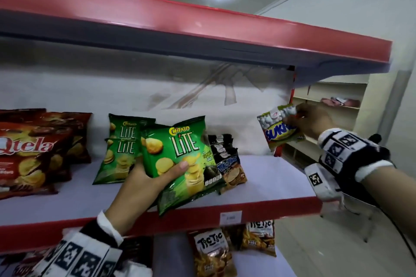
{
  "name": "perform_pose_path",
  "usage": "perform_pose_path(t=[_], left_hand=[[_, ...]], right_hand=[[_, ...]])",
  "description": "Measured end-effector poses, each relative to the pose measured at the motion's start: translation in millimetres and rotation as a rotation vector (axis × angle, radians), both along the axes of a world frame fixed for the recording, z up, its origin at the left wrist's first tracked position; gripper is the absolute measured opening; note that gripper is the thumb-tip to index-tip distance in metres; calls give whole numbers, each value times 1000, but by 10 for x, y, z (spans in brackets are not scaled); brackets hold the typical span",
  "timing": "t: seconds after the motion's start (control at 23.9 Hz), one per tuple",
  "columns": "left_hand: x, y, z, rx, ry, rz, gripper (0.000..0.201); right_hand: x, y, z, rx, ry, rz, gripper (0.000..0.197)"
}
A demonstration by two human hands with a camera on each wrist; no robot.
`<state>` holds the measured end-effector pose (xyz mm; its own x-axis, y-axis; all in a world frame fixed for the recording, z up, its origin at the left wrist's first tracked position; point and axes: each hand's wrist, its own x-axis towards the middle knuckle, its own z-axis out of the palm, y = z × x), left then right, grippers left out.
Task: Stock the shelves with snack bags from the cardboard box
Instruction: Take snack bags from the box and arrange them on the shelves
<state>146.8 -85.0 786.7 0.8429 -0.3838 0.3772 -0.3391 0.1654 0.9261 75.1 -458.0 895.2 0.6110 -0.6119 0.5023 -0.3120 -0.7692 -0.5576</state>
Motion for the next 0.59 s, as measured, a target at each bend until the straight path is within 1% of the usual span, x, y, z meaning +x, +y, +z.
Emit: perform_pose_path(t=[0.04, 0.08, 0.13, 0.21, 0.29, 0.33, 0.38, 0.42, 0.46, 0.5, 0.54, 0.59], left_hand=[[-7, -78, -37, -2, 13, 16, 56], [53, -274, -74, -10, 33, 52, 54], [29, -270, -93, -12, 59, 80, 53], [29, -312, -117, -5, 95, 99, 52], [61, -350, -100, 3, 108, 145, 50], [63, -349, -84, 14, 107, 165, 49], [50, -353, -55, 13, 105, 174, 49], [46, -336, -34, 15, 96, 188, 48], [20, -341, -8, 9, 90, 193, 47], [13, -343, 19, 6, 86, 191, 45], [2, -317, 25, 10, 84, 194, 45], [8, -328, 35, 6, 81, 177, 47]], right_hand=[[142, -238, -60, -31, 89, -38, 27], [342, -541, -149, -15, 159, -29, 28], [499, -665, -253, 25, 215, 3, 28], [866, -862, -444, 116, 245, 61, 22], [1149, -1051, -568, 190, 316, 76, 15], [1191, -1088, -653, 216, 348, 71, 25], [1242, -1145, -751, 209, 402, 64, 41], [1293, -1182, -869, 122, 421, 24, 54], [1251, -1227, -893, 78, 417, -9, 62], [1234, -1258, -879, 29, 410, -36, 62], [1257, -1251, -855, 95, 425, -32, 56], [1246, -1249, -761, 83, 493, 13, 47]])
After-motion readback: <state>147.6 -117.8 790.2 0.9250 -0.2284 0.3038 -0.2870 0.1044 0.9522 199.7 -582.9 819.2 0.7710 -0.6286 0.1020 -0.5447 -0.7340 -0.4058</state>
